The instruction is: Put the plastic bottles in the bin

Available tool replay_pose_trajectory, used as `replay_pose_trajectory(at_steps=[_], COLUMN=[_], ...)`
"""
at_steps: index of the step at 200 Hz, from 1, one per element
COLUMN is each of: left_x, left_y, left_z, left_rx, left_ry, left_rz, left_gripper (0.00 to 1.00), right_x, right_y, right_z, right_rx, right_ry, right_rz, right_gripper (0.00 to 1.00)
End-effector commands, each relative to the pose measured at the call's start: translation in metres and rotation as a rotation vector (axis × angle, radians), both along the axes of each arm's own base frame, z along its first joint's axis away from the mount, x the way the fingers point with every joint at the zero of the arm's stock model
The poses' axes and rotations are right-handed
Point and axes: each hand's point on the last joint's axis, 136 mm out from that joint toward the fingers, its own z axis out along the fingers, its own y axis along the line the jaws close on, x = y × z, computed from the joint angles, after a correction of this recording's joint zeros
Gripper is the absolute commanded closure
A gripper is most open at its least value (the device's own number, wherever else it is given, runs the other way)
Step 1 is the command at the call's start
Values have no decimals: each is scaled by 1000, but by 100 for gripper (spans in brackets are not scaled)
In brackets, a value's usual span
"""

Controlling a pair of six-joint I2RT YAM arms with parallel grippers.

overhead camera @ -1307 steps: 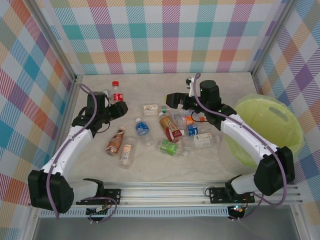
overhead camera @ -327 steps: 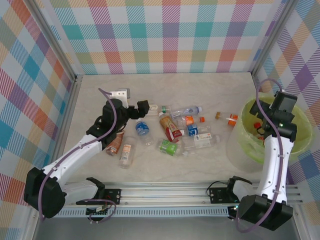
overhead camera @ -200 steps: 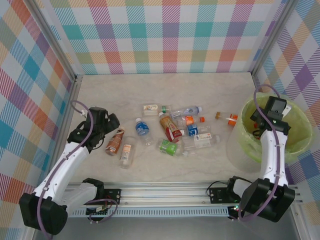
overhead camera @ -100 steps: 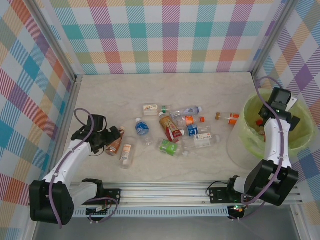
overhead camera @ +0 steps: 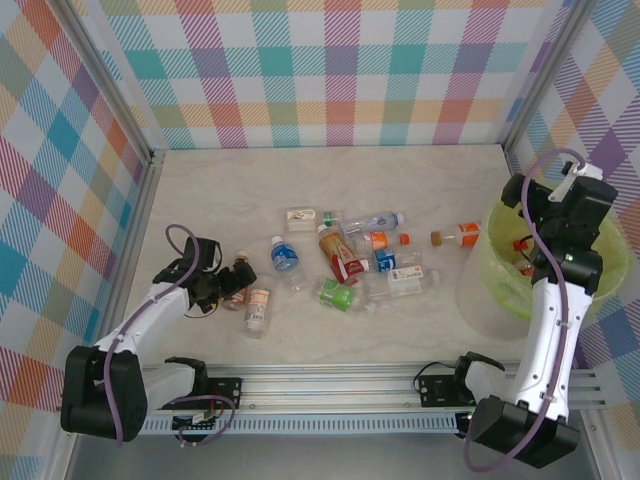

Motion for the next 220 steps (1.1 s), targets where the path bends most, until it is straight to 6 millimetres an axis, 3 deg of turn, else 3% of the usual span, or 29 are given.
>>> replay_pose_trajectory(at_steps=[1,23,47,98,127,164,220], left_x=[0,1,-2,-4,-4,-6,-1], left_y=[6,-1,-4,3,2,-1,0], left_z=[-11,-17,-26,-38,-43,-45,-37], left_rx=[61,42,42,83,84,63,66], left_ry=[12,25,51,94,108,103,78], left_rz=[-10,-31,-43,-29,-36,-49,-27], left_gripper=[2,8,17,22,25,34,42], right_x=[-1,-8,-15,0,13,18,29], right_y=[67,109,154,219,246,277,306], right_z=[40,59,64,33,15,9,-12], right_rx=[144,261,305,307,295,287,275], right_ry=[-156,-243,-241,-144,-84,-77,-22], right_rz=[321,517,704,852,898,973,1025], right_gripper=[0,0,0,0,0,0,0])
